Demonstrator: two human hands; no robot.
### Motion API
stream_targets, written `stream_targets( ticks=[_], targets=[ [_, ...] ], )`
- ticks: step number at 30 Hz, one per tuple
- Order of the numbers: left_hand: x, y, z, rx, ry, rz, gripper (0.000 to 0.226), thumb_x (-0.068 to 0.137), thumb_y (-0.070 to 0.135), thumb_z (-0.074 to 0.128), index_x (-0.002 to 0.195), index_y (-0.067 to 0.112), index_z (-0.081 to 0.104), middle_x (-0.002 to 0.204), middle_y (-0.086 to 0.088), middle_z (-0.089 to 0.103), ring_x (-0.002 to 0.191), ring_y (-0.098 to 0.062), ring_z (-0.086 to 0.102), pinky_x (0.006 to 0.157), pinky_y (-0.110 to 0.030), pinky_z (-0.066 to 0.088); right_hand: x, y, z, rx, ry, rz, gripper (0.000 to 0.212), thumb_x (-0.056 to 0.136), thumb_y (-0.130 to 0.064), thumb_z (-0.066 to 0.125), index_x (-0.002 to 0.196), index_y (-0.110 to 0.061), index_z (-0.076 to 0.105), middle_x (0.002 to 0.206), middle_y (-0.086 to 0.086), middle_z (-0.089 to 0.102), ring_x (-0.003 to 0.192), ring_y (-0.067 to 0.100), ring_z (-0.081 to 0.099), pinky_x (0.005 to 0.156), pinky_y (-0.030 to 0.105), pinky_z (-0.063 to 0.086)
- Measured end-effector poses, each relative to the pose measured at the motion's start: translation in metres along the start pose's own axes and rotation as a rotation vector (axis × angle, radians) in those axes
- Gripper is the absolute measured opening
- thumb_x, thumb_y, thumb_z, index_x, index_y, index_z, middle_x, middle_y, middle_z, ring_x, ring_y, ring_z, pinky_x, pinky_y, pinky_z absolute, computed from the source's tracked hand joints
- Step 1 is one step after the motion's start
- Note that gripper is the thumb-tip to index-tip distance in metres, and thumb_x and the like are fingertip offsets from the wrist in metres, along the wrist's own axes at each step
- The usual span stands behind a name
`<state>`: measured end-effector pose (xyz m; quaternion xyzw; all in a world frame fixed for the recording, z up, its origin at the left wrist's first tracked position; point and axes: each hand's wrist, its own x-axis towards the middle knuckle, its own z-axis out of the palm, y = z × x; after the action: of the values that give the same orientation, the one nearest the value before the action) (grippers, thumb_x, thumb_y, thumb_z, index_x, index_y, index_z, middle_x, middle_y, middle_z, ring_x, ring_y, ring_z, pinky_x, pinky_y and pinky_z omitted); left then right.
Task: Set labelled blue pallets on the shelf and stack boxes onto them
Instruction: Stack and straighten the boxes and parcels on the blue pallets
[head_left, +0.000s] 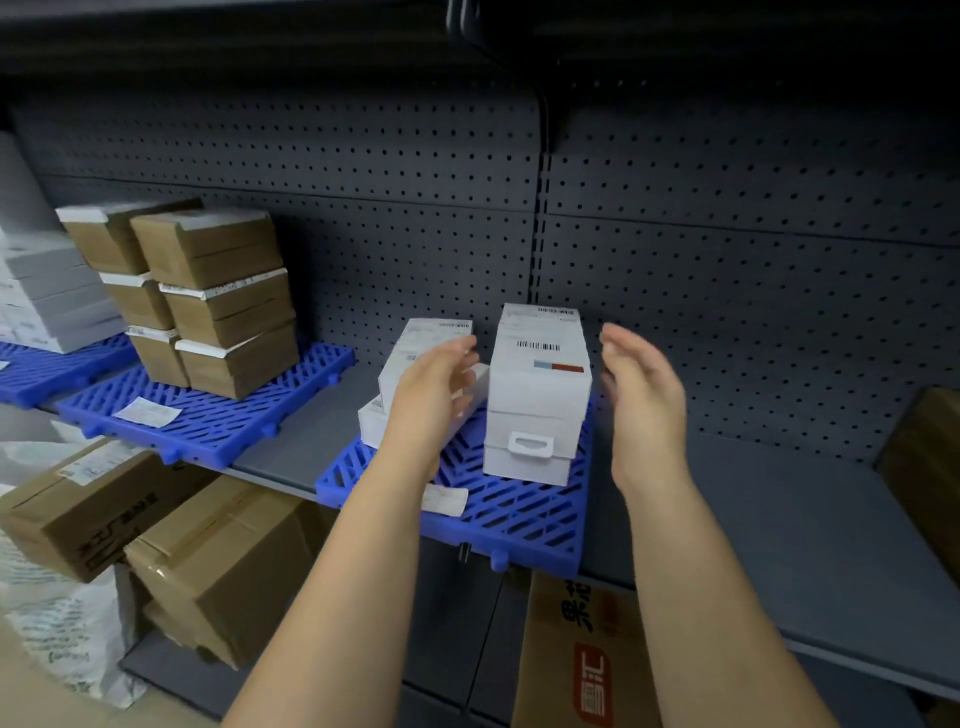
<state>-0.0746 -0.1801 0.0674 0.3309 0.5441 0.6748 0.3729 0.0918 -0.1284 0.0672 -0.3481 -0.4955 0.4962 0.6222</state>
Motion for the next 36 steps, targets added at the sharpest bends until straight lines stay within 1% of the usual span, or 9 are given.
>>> stream_targets(
  ticks=[5,7,9,14,18,22,26,32,36],
  targets=[
    [0.023,0.044,-0.012,0.140,0.032,0.225,0.023,0.097,0.021,0.051,0.111,0.030,0.068,0.112,0.012,0.067,0.106,-0.003,0.060,0.095,-0.031,0.049,0.025,-0.037,0.049,-0.421,-0.198,-0.277,0.030,0.086,-0.017,0.068,0.112,-0.033,0.064,0.120,-0.016,0.060,0.117,0.004,0.050,0.098,0.025,0.041],
    [0.032,0.052,-0.024,0.280,0.029,0.337,0.024,0.096,0.019,0.055,0.115,0.027,0.066,0.109,0.016,0.065,0.102,0.003,0.059,0.090,-0.024,0.047,0.025,-0.042,0.067,-0.622,-0.270,-0.387,0.034,0.085,-0.020,0.069,0.117,-0.031,0.062,0.123,-0.014,0.057,0.118,0.005,0.045,0.099,0.025,0.037],
    [0.046,0.054,-0.041,0.496,0.001,0.445,0.026,0.093,0.020,0.058,0.117,0.026,0.064,0.114,0.013,0.064,0.108,-0.002,0.058,0.090,-0.023,0.045,0.024,-0.042,0.082,-0.867,-0.361,-0.484,0.037,0.085,-0.023,0.068,0.121,-0.030,0.060,0.126,-0.012,0.055,0.122,0.009,0.041,0.099,0.026,0.035],
    [0.075,0.054,-0.082,1.133,-0.076,0.619,0.040,0.087,0.030,0.059,0.127,0.029,0.059,0.133,0.006,0.057,0.126,-0.019,0.044,0.100,-0.038,0.040,0.023,-0.027,0.114,-1.272,-0.461,-0.477,0.047,0.086,-0.028,0.064,0.132,-0.028,0.053,0.135,-0.007,0.052,0.127,0.019,0.035,0.099,0.033,0.034],
    [0.086,0.051,-0.111,1.399,-0.118,0.718,0.045,0.086,0.042,0.055,0.130,0.031,0.056,0.136,0.009,0.053,0.127,-0.019,0.040,0.100,-0.042,0.033,0.010,-0.007,0.139,-1.399,-0.420,-0.489,0.048,0.087,-0.027,0.062,0.134,-0.024,0.050,0.133,-0.004,0.052,0.124,0.021,0.036,0.102,0.035,0.034],
    [0.091,0.030,-0.139,1.393,-0.178,0.721,0.050,0.086,0.054,0.055,0.131,0.032,0.056,0.135,0.010,0.052,0.128,-0.018,0.039,0.102,-0.041,0.031,-0.014,0.022,0.160,-1.404,-0.336,-0.485,0.047,0.088,-0.021,0.060,0.135,-0.021,0.050,0.135,-0.001,0.051,0.126,0.023,0.036,0.102,0.034,0.033],
    [0.095,0.005,-0.150,1.281,-0.272,0.685,0.053,0.083,0.060,0.059,0.128,0.032,0.058,0.132,0.012,0.054,0.127,-0.016,0.040,0.102,-0.040,0.033,-0.029,0.055,0.167,-1.391,-0.245,-0.278,0.053,0.086,-0.021,0.060,0.137,-0.021,0.046,0.144,0.004,0.038,0.132,0.025,0.030,0.106,0.038,0.034],
    [0.105,-0.013,-0.159,1.139,-0.375,0.667,0.047,0.086,0.046,0.064,0.130,0.032,0.053,0.132,0.011,0.056,0.127,-0.015,0.040,0.103,-0.035,0.030,-0.042,0.085,0.165,-1.271,-0.146,-0.196,0.056,0.084,-0.014,0.062,0.138,-0.020,0.048,0.146,0.004,0.038,0.132,0.027,0.033,0.107,0.041,0.037],
    [0.112,-0.017,-0.173,0.988,-0.455,0.612,0.045,0.086,0.037,0.068,0.129,0.030,0.055,0.127,0.007,0.058,0.125,-0.015,0.042,0.103,-0.035,0.037,-0.058,0.098,0.167,-1.164,-0.014,-0.280,0.050,0.083,-0.011,0.064,0.132,-0.020,0.056,0.142,0.002,0.044,0.129,0.022,0.035,0.105,0.037,0.037]
  ],
)
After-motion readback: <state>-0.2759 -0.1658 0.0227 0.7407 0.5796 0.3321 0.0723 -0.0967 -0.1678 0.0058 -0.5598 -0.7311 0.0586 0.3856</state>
